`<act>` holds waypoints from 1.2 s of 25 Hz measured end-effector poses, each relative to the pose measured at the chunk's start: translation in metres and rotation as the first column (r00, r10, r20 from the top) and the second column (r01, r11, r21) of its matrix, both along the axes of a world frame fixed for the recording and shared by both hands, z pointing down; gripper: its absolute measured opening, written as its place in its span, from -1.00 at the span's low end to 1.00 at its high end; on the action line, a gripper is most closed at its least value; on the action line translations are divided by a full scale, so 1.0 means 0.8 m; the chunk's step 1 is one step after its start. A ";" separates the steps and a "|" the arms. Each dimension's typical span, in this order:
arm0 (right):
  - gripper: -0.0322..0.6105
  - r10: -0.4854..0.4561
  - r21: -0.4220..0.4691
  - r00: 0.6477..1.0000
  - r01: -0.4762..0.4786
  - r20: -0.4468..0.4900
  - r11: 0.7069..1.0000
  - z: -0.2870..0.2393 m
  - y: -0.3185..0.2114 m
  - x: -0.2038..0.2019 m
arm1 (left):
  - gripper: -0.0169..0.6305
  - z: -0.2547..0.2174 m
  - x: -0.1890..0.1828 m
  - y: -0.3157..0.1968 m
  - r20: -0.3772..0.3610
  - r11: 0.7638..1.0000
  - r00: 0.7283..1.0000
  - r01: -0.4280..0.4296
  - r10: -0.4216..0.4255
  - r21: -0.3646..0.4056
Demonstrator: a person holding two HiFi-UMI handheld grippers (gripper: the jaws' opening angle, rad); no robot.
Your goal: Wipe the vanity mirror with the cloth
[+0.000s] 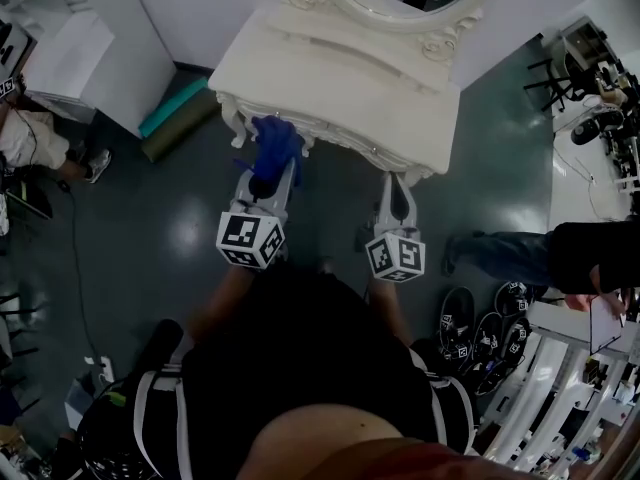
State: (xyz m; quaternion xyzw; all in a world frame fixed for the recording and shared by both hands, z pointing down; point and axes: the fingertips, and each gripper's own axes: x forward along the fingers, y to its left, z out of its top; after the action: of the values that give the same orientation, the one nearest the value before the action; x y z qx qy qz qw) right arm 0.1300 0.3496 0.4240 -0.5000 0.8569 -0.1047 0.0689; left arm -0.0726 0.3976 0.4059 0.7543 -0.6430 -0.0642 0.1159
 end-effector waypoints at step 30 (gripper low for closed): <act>-0.90 -0.041 0.034 0.999 0.040 0.011 0.999 -0.007 -0.234 -0.058 | -0.73 -0.019 -0.020 -0.221 0.019 0.998 0.999 -0.041 0.040 0.056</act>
State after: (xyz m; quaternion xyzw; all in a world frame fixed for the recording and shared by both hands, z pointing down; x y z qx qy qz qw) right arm 0.0836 0.1626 0.4184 -0.4806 0.8681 -0.0943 0.0802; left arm -0.0887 0.2206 0.3907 0.7707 -0.6266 -0.0733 0.0900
